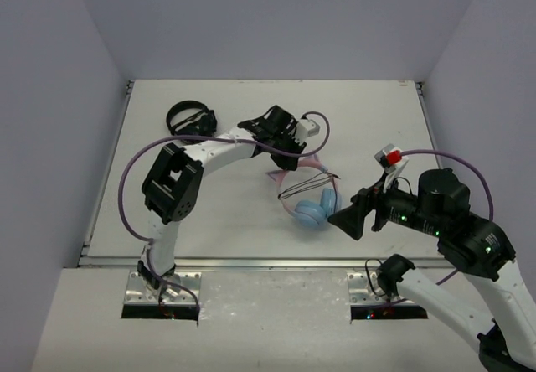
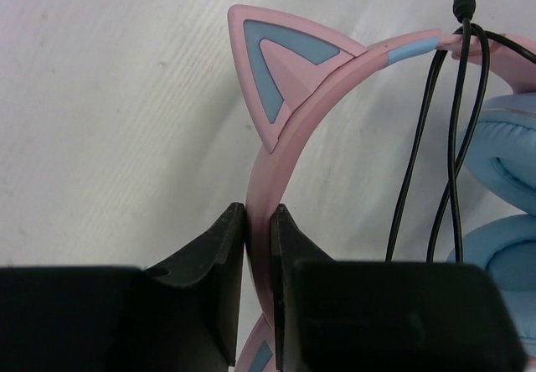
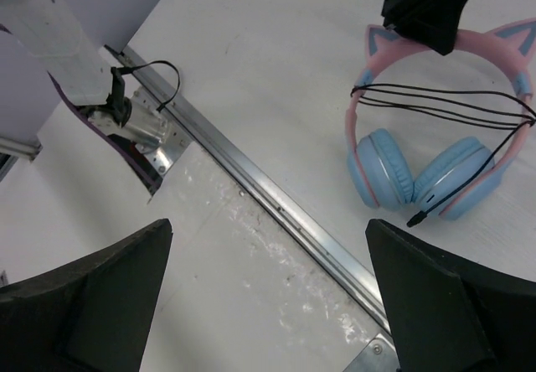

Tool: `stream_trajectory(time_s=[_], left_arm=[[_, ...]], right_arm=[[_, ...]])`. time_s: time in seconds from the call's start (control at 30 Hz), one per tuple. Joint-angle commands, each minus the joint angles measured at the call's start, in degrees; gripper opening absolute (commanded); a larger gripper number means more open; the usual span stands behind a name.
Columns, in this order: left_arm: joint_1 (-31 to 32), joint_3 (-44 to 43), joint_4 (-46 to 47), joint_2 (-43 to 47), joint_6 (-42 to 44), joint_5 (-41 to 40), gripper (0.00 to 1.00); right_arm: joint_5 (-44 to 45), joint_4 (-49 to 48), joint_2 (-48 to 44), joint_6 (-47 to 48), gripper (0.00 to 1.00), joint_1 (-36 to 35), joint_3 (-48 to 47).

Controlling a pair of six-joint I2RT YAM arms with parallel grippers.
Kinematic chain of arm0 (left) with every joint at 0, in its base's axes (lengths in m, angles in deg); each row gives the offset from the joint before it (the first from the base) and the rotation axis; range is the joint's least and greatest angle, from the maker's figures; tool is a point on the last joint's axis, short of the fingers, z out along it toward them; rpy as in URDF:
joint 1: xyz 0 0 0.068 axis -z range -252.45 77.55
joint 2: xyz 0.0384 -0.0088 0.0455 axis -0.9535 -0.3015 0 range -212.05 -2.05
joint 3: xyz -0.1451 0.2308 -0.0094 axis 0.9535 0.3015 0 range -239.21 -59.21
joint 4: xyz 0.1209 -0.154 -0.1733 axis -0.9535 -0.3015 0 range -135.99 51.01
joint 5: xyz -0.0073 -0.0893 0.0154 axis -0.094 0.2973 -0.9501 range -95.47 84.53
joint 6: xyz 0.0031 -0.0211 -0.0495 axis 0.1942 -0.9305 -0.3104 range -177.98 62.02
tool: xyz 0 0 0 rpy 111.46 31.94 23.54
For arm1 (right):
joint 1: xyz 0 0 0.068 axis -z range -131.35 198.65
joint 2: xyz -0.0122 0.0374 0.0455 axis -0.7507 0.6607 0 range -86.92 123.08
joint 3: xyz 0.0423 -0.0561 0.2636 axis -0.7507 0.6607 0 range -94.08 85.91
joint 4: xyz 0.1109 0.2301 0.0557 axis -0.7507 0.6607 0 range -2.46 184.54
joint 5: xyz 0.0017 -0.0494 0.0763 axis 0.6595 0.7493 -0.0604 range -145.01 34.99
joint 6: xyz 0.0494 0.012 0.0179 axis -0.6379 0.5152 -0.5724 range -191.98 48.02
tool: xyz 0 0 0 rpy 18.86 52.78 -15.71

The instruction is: Wrap the headphones

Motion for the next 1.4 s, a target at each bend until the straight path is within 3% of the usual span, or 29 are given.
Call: stream_trajectory(time_s=[0.0, 0.3, 0.4, 0.83, 0.9, 0.93, 1.03, 1.13, 1.23, 1.27, 1.37], left_arm=[[2.73, -10.21, -0.92, -3.70, 6.12, 2.68, 0.00], [5.72, -39.22, -6.28, -26.36, 10.17, 7.40, 0.01], [6.60, -44.86, -5.14, -31.20, 10.87, 7.42, 0.00], [15.12, -47.87, 8.03, -35.88, 14.30, 2.14, 0.02], [15.48, -49.88, 8.74, -37.37, 13.52, 1.52, 0.17], [15.48, -50.67, 9.27, -37.64, 13.08, 0.91, 0.46], [15.48, -49.55, 11.73, -37.20, 12.28, -2.24, 0.65], [15.48, -48.58, 13.49, -35.80, 11.49, -5.93, 0.79], [15.48, -45.33, 17.17, -32.39, 9.56, -11.89, 0.86], [15.48, -44.28, 18.32, -31.15, 8.86, -13.75, 1.00], [14.95, -39.62, 22.45, -24.91, 4.91, -24.47, 1.00]], right_arm=[[-2.20, 2.90, -0.62, 0.14, 0.99, 0.11, -1.84], [-4.75, 3.44, -1.41, -3.11, 0.99, 0.11, 0.69], [-4.14, 3.87, -2.03, -4.25, 0.99, 0.02, 1.84], [-2.03, 4.05, -9.93, -8.65, 0.99, 0.11, 5.80], [-1.58, 4.05, -10.99, -9.18, 0.99, 0.11, 6.85], [-1.58, 4.05, -11.34, -9.18, 0.99, 0.11, 7.55], [-1.50, 4.05, -11.61, -9.09, 0.99, 0.11, 9.22], [-1.15, 3.35, -11.79, -9.00, 0.99, 0.11, 10.89], [-0.71, 2.21, -11.79, -9.00, 0.99, 0.11, 11.42], [-0.79, 1.86, -11.26, -9.00, 0.99, 0.11, 11.43], [0.51, 0.62, -9.60, -7.86, 0.99, 0.11, 10.81]])
